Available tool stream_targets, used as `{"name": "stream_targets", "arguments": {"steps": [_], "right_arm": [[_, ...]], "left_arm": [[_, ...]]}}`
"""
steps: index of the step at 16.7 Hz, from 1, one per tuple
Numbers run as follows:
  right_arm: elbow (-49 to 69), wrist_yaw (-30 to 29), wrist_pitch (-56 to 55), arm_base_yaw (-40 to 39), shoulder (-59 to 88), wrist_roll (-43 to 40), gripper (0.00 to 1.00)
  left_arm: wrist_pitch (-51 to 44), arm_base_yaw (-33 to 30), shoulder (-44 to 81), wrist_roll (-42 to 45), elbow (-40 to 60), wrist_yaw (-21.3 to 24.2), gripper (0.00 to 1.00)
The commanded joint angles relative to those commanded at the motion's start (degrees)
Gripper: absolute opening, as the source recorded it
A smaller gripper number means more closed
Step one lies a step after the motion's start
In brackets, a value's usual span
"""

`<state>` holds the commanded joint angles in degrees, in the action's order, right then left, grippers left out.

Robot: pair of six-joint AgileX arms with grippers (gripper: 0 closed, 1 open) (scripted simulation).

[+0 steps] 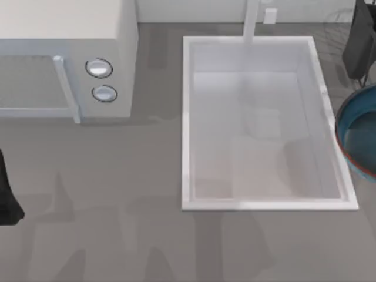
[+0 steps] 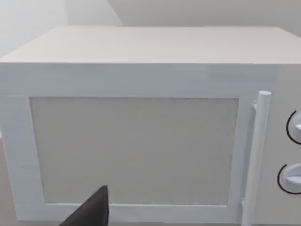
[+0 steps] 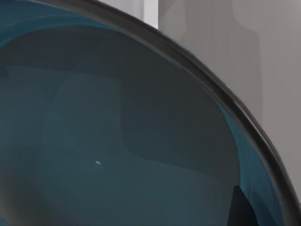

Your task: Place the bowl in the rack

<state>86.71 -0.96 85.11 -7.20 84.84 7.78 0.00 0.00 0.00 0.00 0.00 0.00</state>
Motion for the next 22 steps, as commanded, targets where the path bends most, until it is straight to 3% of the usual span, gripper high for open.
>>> {"name": "stream_targets", "arguments": {"steps": [5,9,22], "right_arm": [[-0.29,0.42,-0.83,0.2,-0.14,-0.03,0.0],[-1.98,4.67,-8.9,5.3,-3.43,-0.91,0.0],[-18.39,31.34,-68.07,37.73,-23.49,-5.98,0.0]], "left_arm": [[0.0,0.0,0.0,0.0,0.0,0.0,1.0],[0.0,0.0,0.0,0.0,0.0,0.0,1.0],[0.0,0.0,0.0,0.0,0.0,0.0,1.0]]}}
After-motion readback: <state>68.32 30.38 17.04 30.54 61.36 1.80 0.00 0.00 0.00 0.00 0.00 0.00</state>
